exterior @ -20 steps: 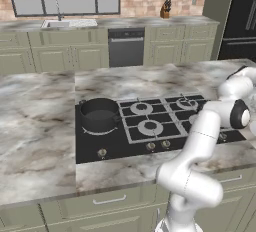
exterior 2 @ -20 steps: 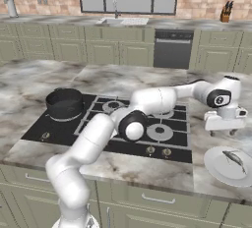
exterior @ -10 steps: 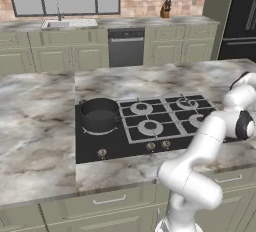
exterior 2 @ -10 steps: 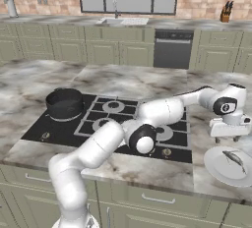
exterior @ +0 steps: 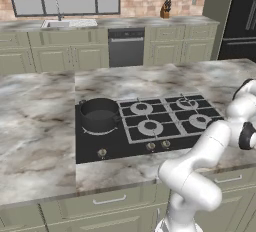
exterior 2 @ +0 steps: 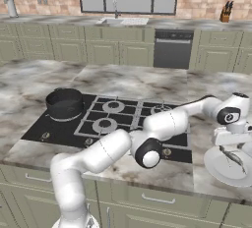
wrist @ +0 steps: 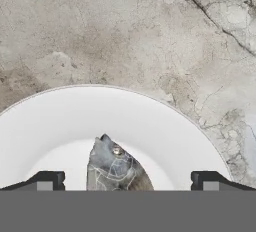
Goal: Retrieve the frozen meat and place it in the pot on a burner. Then turn the burner on.
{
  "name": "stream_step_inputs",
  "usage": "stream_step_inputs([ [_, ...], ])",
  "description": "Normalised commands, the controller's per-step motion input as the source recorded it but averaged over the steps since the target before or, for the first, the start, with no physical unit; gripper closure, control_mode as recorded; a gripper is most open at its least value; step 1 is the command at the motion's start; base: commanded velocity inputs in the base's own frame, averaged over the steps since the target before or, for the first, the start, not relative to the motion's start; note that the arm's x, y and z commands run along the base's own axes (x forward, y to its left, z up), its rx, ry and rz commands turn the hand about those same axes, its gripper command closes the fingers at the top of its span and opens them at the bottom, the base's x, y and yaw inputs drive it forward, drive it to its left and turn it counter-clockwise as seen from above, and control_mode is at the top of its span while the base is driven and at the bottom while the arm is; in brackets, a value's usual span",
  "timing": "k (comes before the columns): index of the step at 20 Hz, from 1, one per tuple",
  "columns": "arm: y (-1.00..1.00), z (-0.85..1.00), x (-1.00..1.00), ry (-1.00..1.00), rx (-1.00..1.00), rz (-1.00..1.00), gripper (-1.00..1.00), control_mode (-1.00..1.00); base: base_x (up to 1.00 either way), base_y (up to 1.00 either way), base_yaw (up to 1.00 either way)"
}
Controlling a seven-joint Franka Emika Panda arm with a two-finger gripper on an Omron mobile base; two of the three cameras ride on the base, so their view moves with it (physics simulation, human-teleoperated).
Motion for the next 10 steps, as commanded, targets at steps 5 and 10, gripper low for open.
stream_step_inputs([
  [5, -0.11, -0.2, -0.17, 0.02, 0.0, 0.04, -1.0, -1.0, 0.0, 0.0, 0.0],
  [10, -0.09, -0.16, -0.2, 0.05, 0.02, 0.04, -1.0, -1.0, 0.0, 0.0, 0.0],
])
